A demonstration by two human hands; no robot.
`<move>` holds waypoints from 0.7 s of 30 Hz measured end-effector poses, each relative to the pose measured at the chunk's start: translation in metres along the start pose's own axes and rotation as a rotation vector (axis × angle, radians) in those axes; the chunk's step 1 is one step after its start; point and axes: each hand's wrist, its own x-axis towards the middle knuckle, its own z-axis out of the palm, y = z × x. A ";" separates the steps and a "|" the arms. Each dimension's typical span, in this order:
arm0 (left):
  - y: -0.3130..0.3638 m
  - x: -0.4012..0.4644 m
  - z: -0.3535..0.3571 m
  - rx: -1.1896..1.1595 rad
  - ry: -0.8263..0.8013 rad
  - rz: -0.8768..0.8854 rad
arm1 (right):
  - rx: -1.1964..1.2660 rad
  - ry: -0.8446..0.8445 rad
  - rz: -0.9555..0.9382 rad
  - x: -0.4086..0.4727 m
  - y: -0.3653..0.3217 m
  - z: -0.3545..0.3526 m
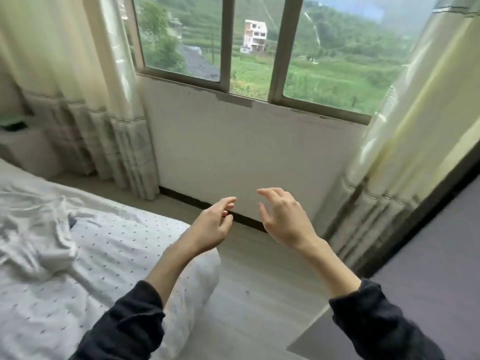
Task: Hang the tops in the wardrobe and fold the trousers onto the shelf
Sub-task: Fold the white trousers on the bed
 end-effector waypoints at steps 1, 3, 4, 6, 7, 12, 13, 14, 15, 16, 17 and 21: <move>-0.016 -0.003 -0.021 0.017 0.031 -0.040 | 0.007 -0.015 -0.039 0.013 -0.018 0.012; -0.063 -0.018 -0.081 0.054 0.139 -0.135 | 0.057 -0.069 -0.134 0.047 -0.077 0.051; -0.084 -0.027 -0.106 0.066 0.182 -0.178 | 0.071 -0.093 -0.176 0.061 -0.103 0.068; -0.111 -0.041 -0.138 0.086 0.219 -0.263 | 0.107 -0.137 -0.228 0.077 -0.136 0.097; -0.131 -0.050 -0.158 0.096 0.250 -0.314 | 0.126 -0.177 -0.275 0.089 -0.157 0.117; -0.208 -0.079 -0.220 0.097 0.370 -0.525 | 0.133 -0.346 -0.434 0.148 -0.226 0.195; -0.229 -0.085 -0.233 0.090 0.386 -0.590 | 0.134 -0.387 -0.466 0.165 -0.244 0.216; -0.241 -0.088 -0.241 0.096 0.380 -0.639 | 0.125 -0.414 -0.479 0.173 -0.251 0.229; -0.267 -0.091 -0.255 0.103 0.409 -0.700 | 0.115 -0.455 -0.521 0.192 -0.270 0.253; -0.287 -0.093 -0.264 0.131 0.427 -0.752 | 0.111 -0.491 -0.545 0.205 -0.281 0.274; -0.308 -0.094 -0.272 0.156 0.456 -0.797 | 0.110 -0.529 -0.572 0.218 -0.294 0.296; -0.384 -0.096 -0.278 0.209 0.499 -0.932 | 0.086 -0.673 -0.648 0.253 -0.326 0.379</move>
